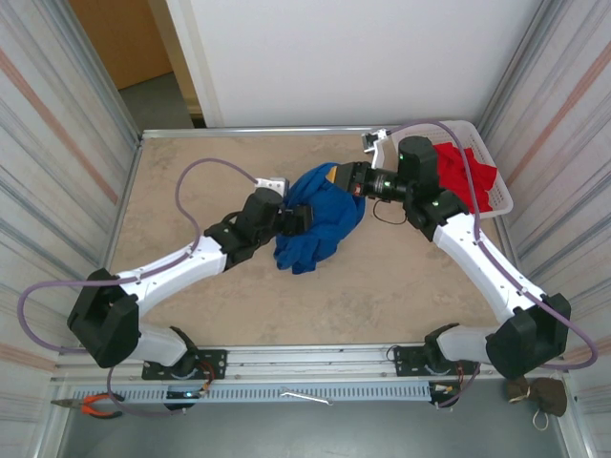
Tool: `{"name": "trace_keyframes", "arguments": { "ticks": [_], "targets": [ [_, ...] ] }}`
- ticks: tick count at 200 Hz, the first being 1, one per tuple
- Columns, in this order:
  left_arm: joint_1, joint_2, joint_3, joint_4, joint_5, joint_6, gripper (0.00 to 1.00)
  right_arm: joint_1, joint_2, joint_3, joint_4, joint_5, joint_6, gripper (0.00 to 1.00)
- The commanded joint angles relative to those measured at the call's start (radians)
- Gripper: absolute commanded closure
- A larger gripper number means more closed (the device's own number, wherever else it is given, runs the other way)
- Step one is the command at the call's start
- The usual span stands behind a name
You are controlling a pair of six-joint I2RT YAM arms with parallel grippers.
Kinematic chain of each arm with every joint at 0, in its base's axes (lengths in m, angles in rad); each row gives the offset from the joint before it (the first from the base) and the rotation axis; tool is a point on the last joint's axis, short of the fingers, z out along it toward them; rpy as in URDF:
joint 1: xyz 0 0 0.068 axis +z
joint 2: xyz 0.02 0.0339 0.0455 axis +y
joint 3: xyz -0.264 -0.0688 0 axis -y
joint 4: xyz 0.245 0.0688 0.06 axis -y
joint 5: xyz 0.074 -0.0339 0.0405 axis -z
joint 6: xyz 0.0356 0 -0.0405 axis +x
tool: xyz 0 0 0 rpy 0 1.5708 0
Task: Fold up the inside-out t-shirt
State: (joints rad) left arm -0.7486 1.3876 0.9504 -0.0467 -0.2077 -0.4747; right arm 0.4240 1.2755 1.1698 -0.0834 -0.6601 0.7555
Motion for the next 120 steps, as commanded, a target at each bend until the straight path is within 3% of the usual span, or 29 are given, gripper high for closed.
{"name": "trace_keyframes", "arguments": {
  "ticks": [1,56,120],
  "targets": [
    [0.009,-0.049,-0.015,0.064,-0.03,0.029,0.18,-0.02,-0.035,-0.011,0.025,-0.027,-0.002,1.0],
    [0.027,-0.107,-0.058,0.126,0.027,0.046,0.16,-0.043,-0.018,0.0,0.024,-0.038,-0.007,1.0],
    [0.044,0.028,0.019,0.128,0.108,0.089,0.17,-0.044,-0.008,0.019,0.017,-0.072,-0.005,1.0]
  ]
}}
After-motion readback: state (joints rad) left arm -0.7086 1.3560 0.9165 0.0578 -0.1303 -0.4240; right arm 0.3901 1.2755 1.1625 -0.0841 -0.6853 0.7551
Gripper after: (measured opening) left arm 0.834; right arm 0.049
